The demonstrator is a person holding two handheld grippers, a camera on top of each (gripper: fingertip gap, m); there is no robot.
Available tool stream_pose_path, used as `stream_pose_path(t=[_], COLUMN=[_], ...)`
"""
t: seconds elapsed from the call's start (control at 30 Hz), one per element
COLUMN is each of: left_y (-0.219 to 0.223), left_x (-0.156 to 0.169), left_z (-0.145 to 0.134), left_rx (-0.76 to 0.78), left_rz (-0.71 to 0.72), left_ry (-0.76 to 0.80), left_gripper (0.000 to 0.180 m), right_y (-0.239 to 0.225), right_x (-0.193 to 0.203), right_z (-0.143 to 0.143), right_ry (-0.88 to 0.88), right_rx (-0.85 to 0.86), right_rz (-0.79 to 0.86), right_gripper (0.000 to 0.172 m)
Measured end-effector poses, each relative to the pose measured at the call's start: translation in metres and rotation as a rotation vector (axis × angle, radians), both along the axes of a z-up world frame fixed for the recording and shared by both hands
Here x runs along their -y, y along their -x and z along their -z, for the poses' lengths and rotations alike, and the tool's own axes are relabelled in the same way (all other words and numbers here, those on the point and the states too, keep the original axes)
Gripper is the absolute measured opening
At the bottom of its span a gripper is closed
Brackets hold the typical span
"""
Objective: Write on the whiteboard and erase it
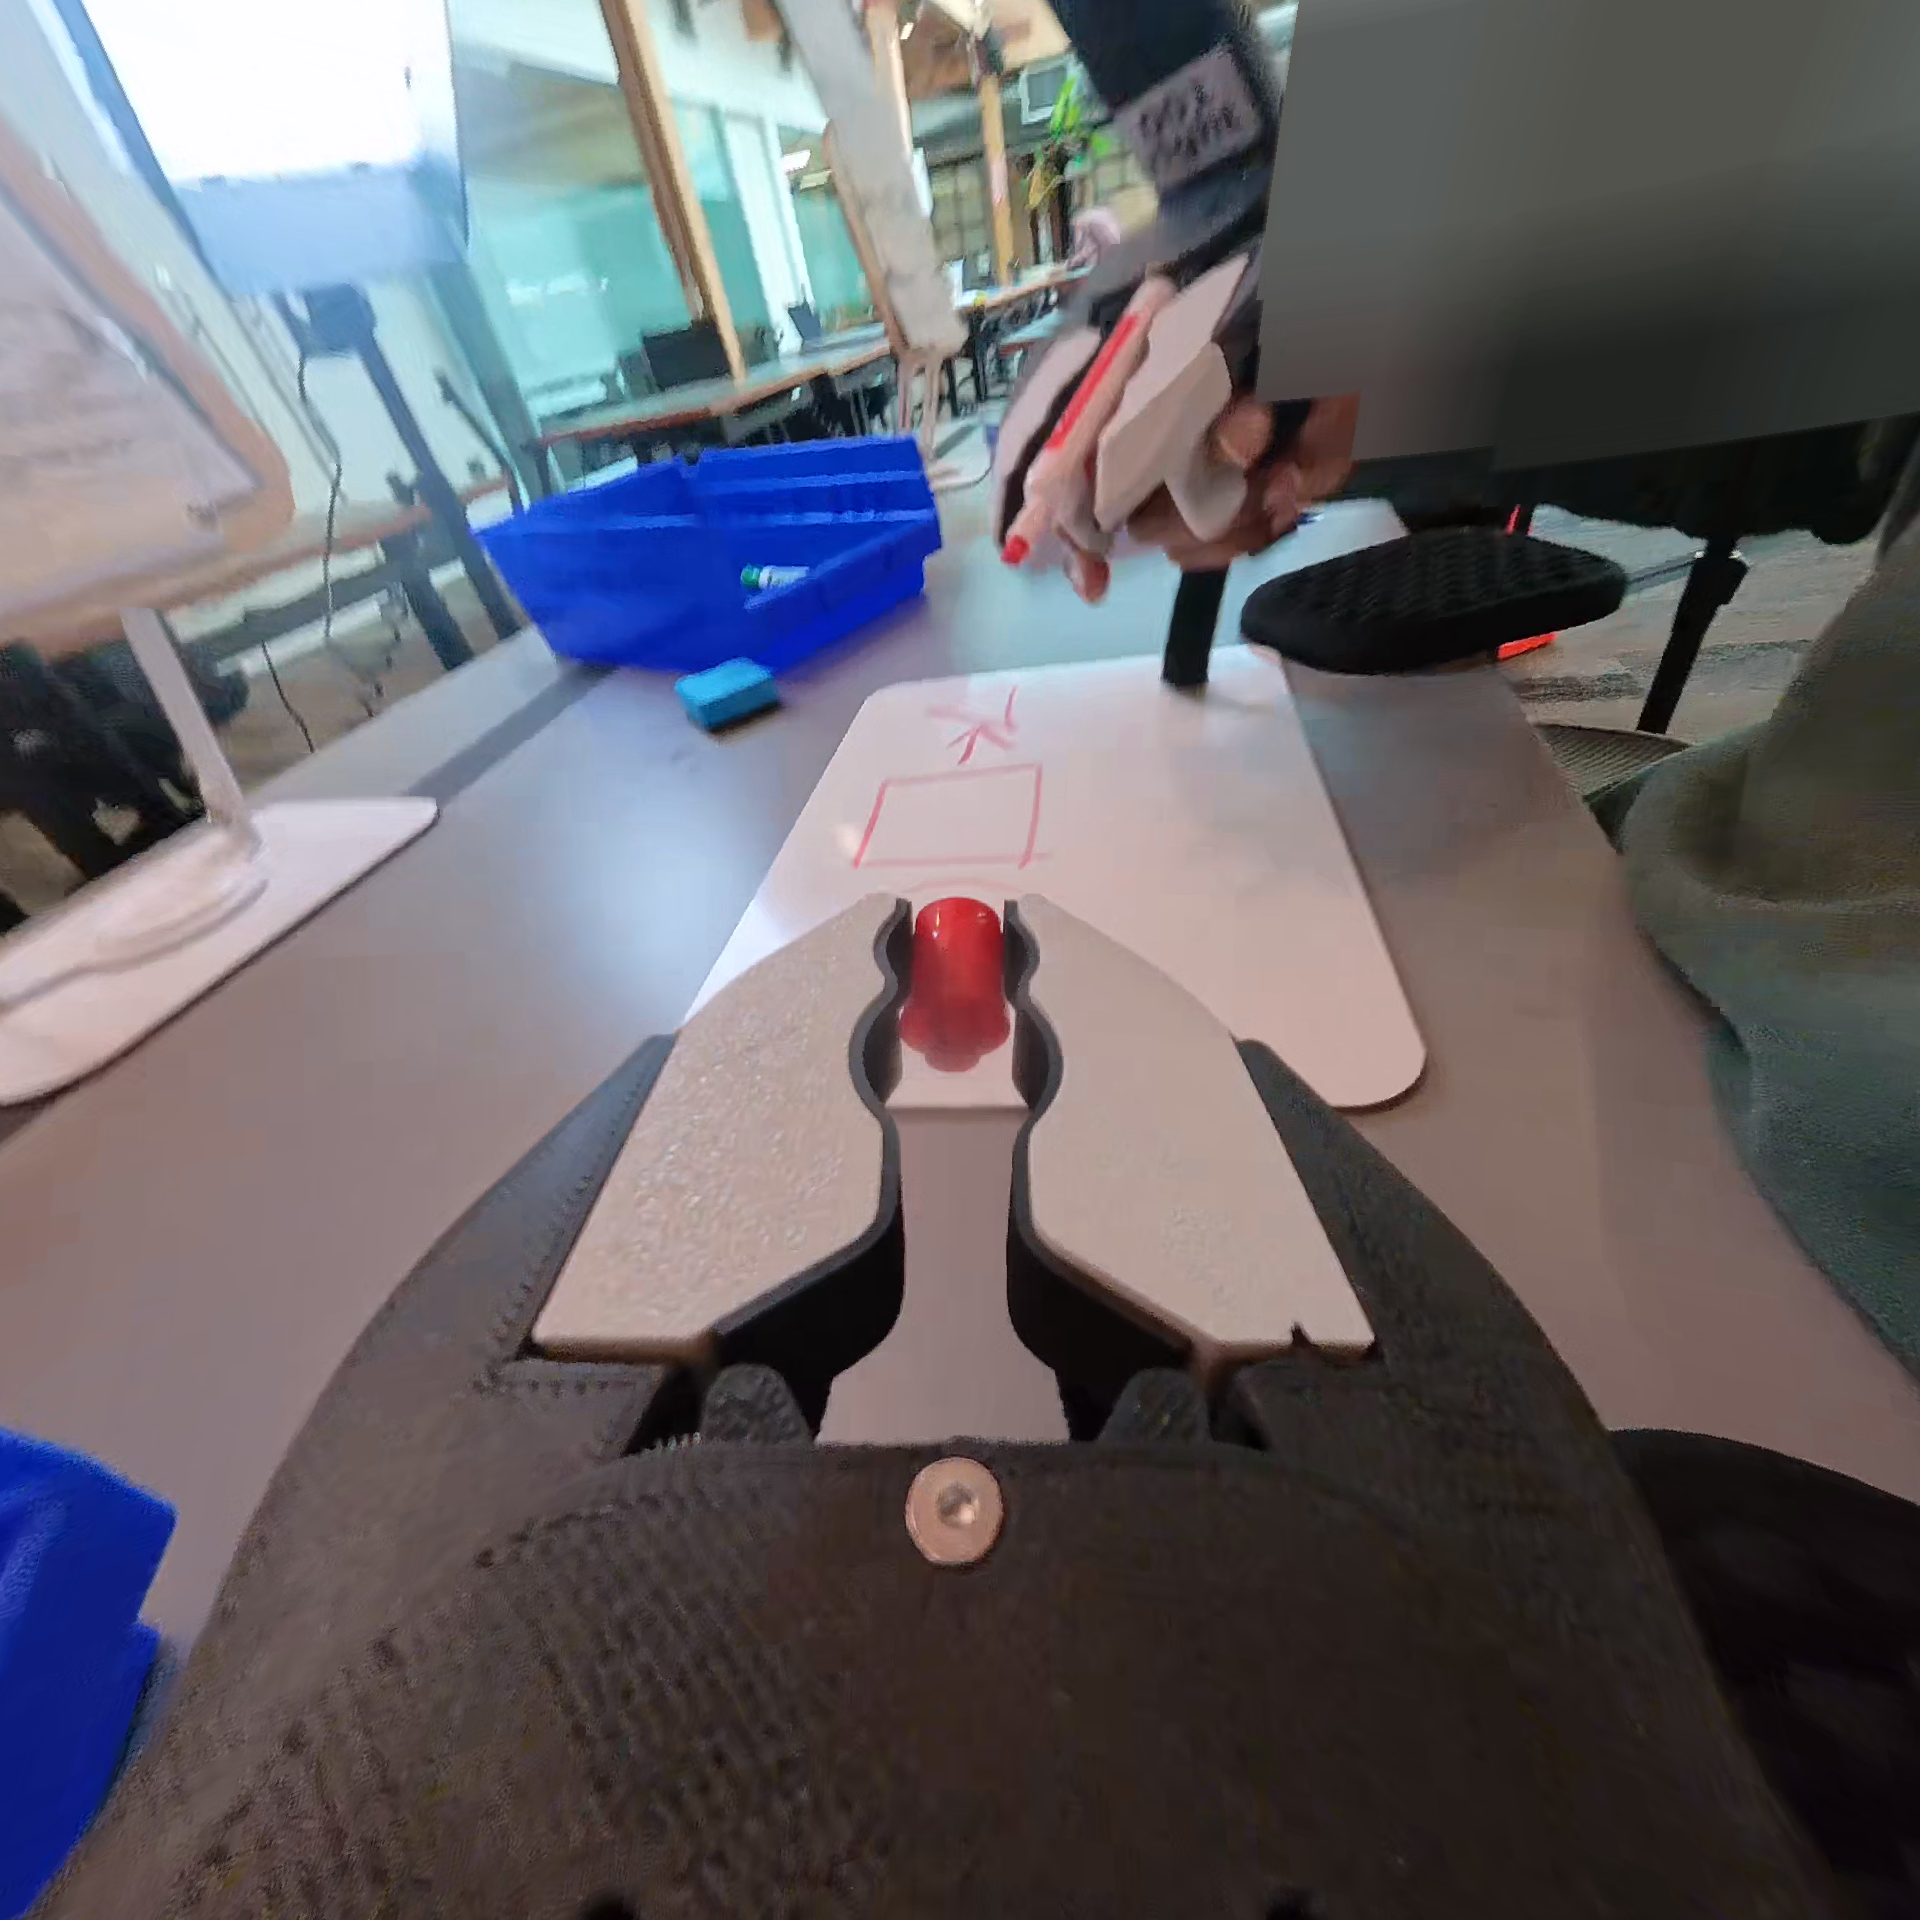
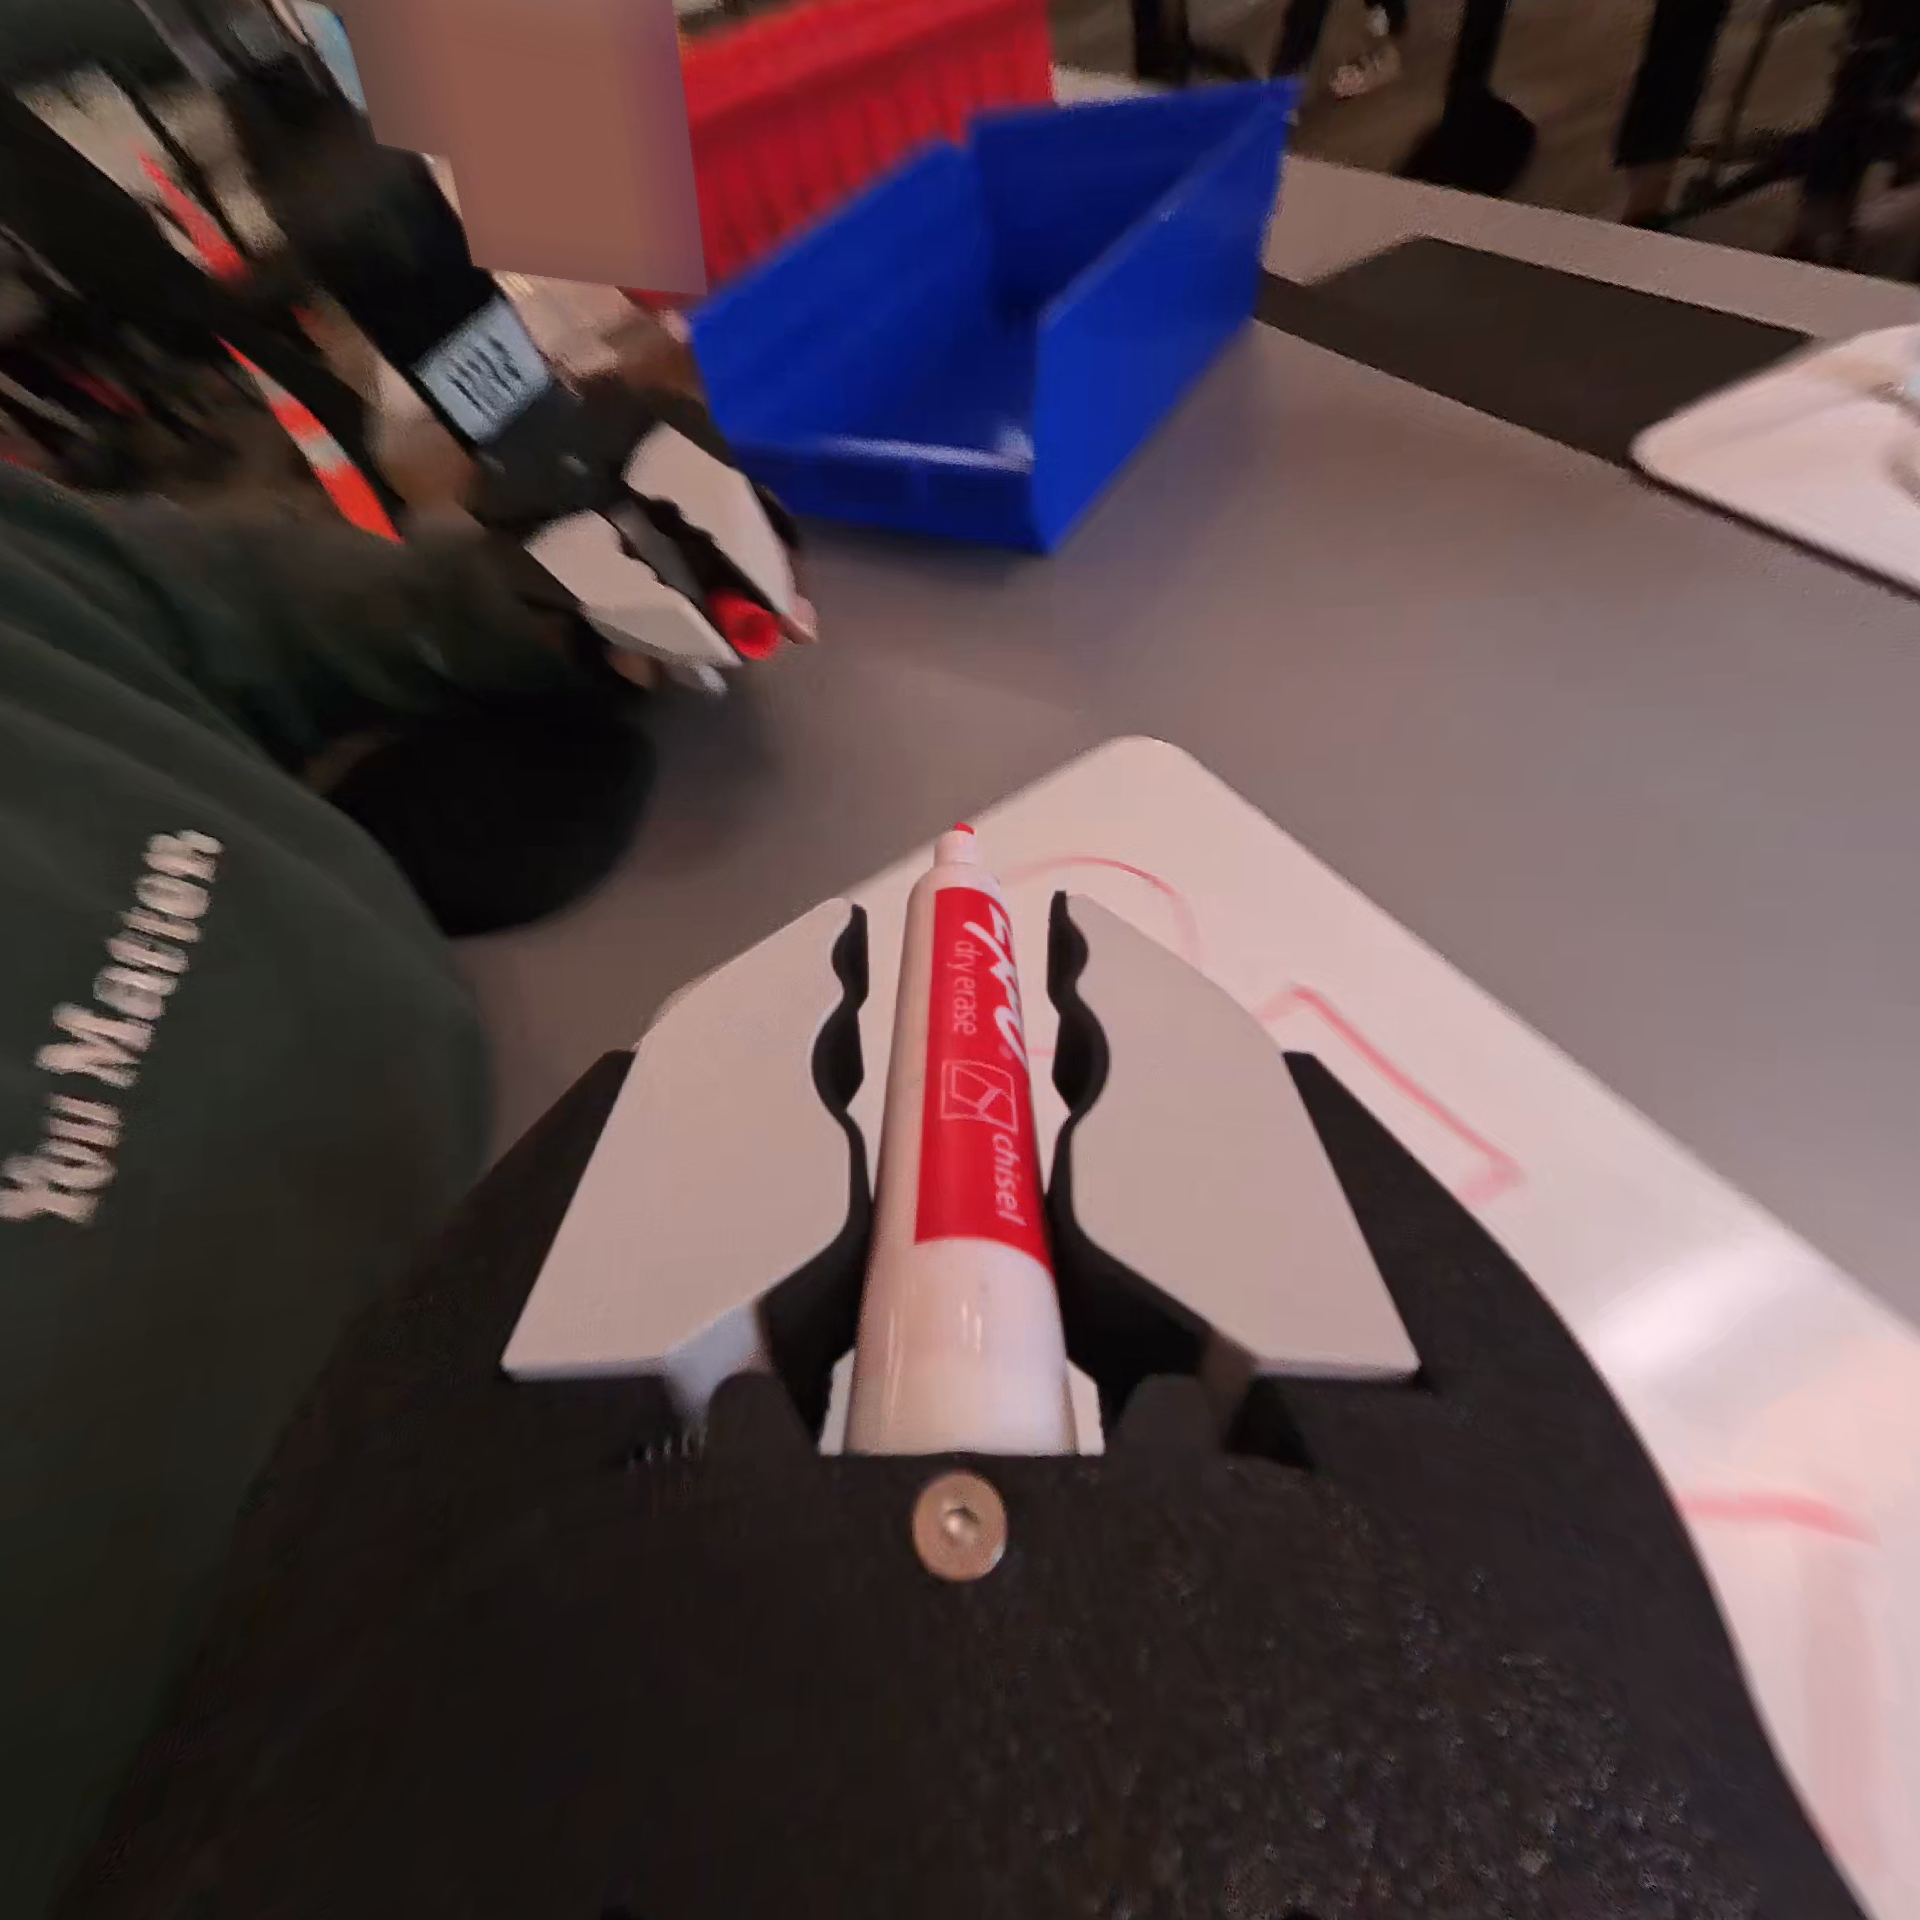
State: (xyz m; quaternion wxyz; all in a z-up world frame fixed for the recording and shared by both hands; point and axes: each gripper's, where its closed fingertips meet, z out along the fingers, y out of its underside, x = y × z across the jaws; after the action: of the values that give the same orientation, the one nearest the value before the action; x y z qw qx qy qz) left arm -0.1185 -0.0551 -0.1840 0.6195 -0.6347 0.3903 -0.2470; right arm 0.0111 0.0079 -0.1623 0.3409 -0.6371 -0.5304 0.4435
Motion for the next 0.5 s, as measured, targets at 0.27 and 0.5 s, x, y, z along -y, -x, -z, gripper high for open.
stream_pose_path(t=[0.27, 0.5], left_y=[-0.033, -0.048], left_x=[0.036, 0.045], left_z=[-0.019, 0.001], left_rx=[-0.009, -0.216], left_rz=[0.134, 0.151], left_ry=[-0.185, -0.28], left_gripper=[0.017, 0.017], right_y=[0.051, 0.067], right_x=[0.088, 0.104], right_z=[0.008, 0.023], right_ry=[0.174, 0.271], right_rx=[-0.296, -0.302], right_rz=[-0.059, -0.129], right_gripper=[0.034, 0.034])
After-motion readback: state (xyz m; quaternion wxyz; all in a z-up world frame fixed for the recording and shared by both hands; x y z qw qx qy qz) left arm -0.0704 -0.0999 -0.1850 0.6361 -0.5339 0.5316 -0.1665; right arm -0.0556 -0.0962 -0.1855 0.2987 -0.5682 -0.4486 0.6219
